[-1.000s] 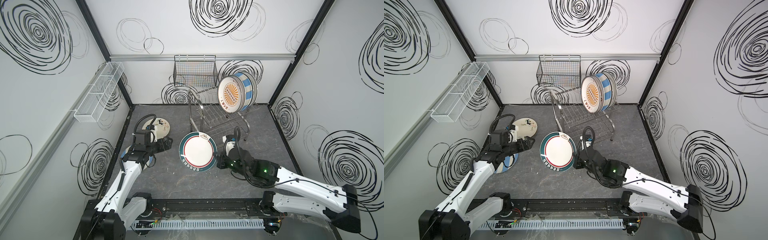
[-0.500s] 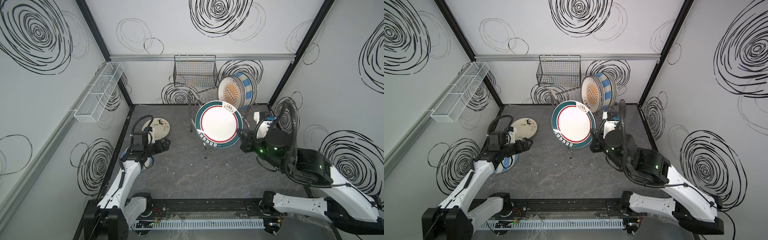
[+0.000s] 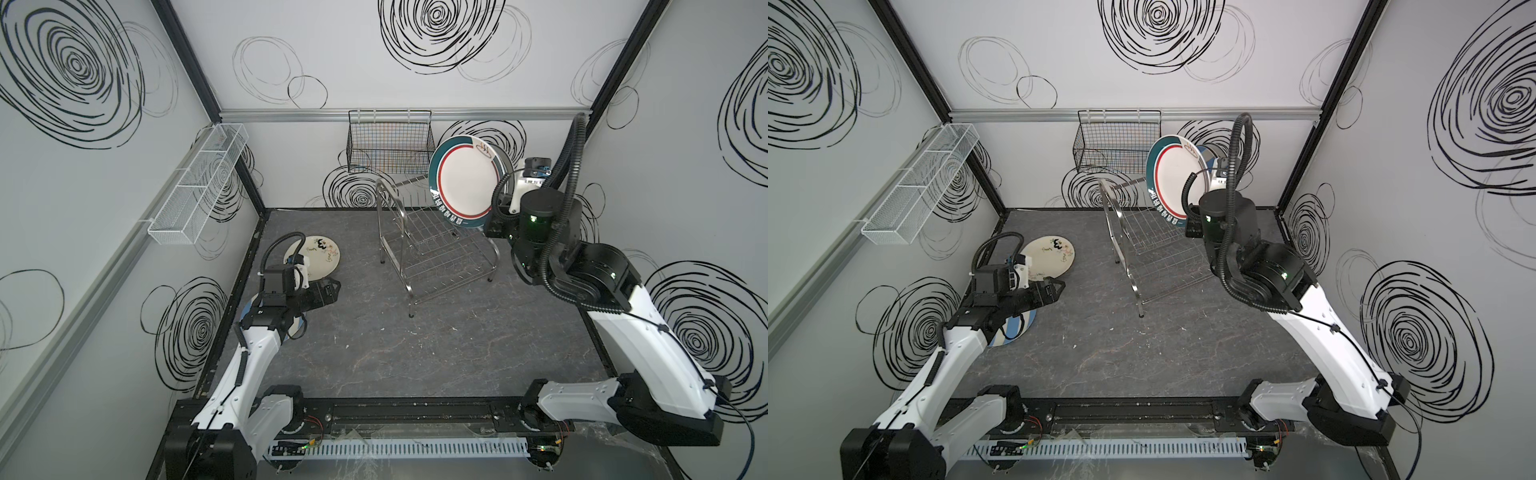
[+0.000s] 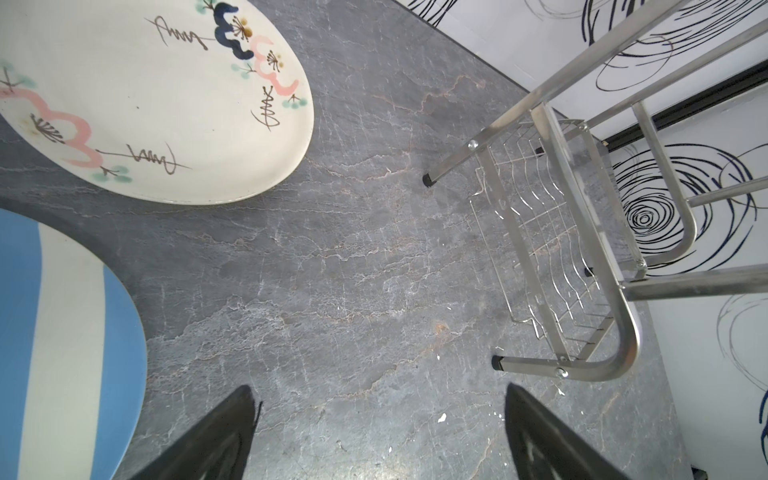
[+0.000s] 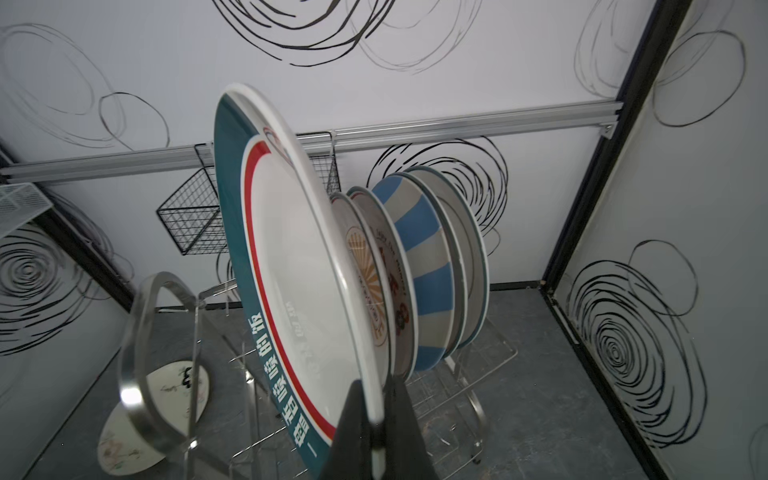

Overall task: Load the plates into the dish rack
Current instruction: 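Lower the green-rimmed plate into the rack slot beside the sunburst plate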

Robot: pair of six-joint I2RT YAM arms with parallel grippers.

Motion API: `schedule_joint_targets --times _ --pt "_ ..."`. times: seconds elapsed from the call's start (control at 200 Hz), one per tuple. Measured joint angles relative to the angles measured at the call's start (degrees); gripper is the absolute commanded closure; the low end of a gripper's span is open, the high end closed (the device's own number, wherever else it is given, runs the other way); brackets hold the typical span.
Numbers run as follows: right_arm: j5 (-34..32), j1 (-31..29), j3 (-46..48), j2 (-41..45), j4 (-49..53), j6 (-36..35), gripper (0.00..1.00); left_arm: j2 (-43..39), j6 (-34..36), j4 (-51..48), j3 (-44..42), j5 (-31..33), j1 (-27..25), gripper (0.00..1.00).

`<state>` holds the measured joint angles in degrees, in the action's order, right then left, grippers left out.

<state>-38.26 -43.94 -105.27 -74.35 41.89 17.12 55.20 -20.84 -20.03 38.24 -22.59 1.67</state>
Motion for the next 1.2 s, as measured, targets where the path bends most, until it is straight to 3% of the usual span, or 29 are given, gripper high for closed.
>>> schedule_joint_targets --times 0.49,1.201 --pt "-4.9 0.8 7.0 -7.3 -16.0 -7.9 1.00 -4.0 -1.0 1.3 -2.9 -1.2 0.0 0.04" --pt "-7.5 2.1 11.3 -9.1 -21.2 -8.5 1.00 -4.2 -1.0 3.0 -3.7 -3.0 0.0 0.04"
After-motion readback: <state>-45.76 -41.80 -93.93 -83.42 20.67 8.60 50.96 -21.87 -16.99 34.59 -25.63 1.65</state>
